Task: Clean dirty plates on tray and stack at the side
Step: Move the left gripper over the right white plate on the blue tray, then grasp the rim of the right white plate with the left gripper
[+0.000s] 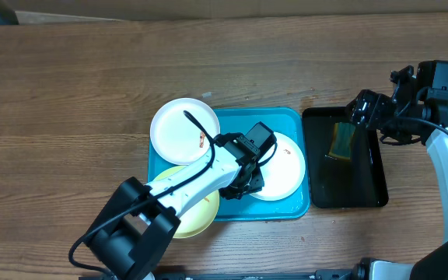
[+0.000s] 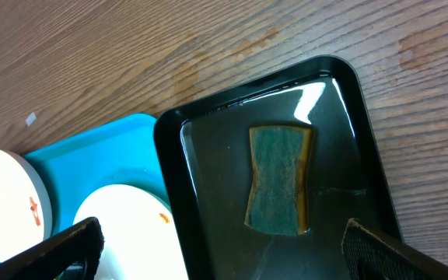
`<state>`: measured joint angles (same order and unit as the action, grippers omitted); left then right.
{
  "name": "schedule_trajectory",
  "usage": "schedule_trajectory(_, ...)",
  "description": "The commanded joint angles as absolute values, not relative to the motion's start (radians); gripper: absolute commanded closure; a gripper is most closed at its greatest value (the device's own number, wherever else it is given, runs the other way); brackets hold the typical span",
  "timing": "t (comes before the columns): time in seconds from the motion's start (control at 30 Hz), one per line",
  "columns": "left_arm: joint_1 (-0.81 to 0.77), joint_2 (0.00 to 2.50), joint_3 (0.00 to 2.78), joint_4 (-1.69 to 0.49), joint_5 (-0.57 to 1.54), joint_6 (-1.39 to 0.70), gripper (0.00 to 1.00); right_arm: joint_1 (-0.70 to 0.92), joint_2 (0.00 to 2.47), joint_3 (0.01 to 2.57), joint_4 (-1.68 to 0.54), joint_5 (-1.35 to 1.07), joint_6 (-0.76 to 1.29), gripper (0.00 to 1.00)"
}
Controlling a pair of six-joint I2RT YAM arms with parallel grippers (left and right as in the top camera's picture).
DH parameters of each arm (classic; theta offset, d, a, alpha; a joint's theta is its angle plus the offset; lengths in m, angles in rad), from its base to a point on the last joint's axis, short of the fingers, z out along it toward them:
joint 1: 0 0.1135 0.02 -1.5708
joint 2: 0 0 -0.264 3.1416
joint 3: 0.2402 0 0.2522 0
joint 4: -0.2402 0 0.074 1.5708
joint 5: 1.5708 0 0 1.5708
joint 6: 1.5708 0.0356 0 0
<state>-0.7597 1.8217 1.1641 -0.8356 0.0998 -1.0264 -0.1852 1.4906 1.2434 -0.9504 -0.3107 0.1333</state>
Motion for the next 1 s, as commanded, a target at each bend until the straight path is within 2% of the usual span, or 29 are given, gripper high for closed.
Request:
schedule_trajectory(0.0, -0.762, 1.852, 1.181, -0.807, 0.102, -1.063, 0.59, -0.186, 1.490, 1.275, -0.944, -0.315, 0.127, 0.00)
schedule_trajectory(0.37, -0.763, 1.858, 1.180, -0.803, 0.101, -1.063, 0.74, -0.186, 1.490, 1.275, -0.945, -0.315, 0.127, 0.00)
schedule_trajectory(0.97, -0.774, 1.864, 1.178, -0.802, 0.094, -1.064, 0.78, -0.186, 1.490, 1.275, -0.944, -0.315, 0.127, 0.00)
